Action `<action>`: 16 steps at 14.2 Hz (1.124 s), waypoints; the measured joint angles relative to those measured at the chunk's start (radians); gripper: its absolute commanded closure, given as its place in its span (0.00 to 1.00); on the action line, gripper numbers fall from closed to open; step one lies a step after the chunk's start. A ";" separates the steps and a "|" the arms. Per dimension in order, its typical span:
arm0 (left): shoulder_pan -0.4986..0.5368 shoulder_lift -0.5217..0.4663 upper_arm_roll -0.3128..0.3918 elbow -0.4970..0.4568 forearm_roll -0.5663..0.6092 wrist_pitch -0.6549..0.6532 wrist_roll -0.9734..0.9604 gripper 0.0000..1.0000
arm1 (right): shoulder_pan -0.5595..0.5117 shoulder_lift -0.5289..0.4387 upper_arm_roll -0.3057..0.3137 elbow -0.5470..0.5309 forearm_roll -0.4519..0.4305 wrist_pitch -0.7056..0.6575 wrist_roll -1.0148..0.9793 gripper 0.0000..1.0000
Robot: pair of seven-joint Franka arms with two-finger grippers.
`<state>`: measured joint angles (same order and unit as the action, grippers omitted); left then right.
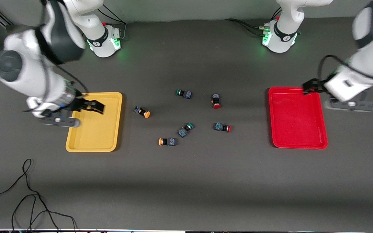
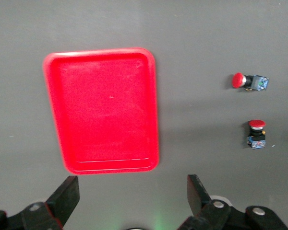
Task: Place red and yellow buttons in trays
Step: 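Grasp the yellow button with the right gripper while the left gripper reaches the red button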
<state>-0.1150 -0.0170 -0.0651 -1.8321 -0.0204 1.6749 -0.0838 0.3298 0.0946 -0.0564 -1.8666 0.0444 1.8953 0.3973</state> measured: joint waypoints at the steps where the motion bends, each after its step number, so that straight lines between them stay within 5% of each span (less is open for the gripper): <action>1: -0.018 -0.008 -0.035 -0.039 -0.008 0.030 -0.052 0.00 | 0.022 0.002 0.001 -0.032 -0.012 0.029 -0.004 0.00; 5: -0.135 -0.015 -0.156 -0.094 -0.047 0.131 -0.326 0.00 | 0.069 0.028 0.051 -0.075 -0.046 0.053 -0.107 0.00; 9: -0.286 -0.005 -0.179 -0.109 -0.049 0.232 -0.556 0.00 | 0.070 0.084 0.079 -0.104 -0.047 0.081 -0.285 0.00; 16: -0.370 0.196 -0.177 -0.140 -0.021 0.459 -0.628 0.00 | 0.069 0.115 0.130 -0.375 -0.048 0.472 -0.403 0.00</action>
<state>-0.4847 0.1786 -0.2420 -1.9716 -0.0410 2.1339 -0.7119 0.3988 0.2095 0.0740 -2.2420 -0.0032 2.3669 -0.0059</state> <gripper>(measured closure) 0.000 0.000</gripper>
